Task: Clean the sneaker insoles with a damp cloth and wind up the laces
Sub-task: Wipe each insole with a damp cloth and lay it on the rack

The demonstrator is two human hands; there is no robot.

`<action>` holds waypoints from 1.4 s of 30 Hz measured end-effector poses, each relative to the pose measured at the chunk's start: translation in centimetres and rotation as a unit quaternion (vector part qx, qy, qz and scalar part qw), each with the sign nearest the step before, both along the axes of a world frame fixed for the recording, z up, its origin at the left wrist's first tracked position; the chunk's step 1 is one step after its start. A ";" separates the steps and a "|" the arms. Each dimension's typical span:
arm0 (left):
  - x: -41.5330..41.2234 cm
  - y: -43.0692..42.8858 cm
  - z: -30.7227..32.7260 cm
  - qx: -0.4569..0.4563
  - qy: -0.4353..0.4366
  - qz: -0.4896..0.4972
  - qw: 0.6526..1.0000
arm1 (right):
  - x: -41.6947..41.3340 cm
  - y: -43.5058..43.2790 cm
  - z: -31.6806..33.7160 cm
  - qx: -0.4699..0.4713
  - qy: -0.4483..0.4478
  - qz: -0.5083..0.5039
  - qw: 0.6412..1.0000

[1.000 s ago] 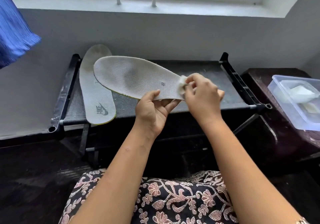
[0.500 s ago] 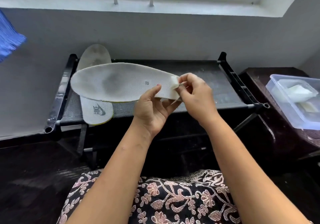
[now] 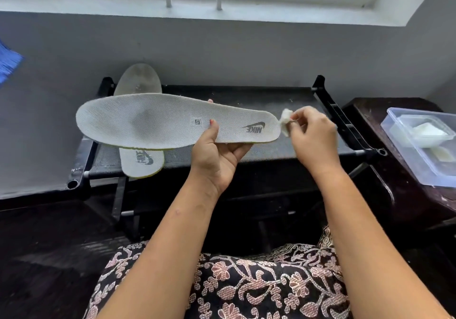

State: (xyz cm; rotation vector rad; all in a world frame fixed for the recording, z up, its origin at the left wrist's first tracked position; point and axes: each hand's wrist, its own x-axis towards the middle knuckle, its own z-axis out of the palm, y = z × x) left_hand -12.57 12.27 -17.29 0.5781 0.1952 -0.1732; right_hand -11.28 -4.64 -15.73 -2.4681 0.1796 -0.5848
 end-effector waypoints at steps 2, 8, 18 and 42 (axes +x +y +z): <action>-0.1 -0.2 0.2 0.012 0.003 -0.003 1.000 | -0.1 -0.1 0.6 0.010 -0.028 -0.006 1.000; -0.7 -0.9 0.2 0.062 -0.016 -0.084 0.994 | -1.0 4.4 0.9 -0.049 -0.009 0.131 0.990; -0.4 -0.1 0.5 0.164 -0.001 -0.061 0.985 | -1.6 1.7 2.4 0.122 0.252 0.175 0.944; -0.1 0.1 0.2 0.233 -0.084 -0.069 0.966 | -1.4 3.6 1.2 -0.002 0.044 0.217 0.975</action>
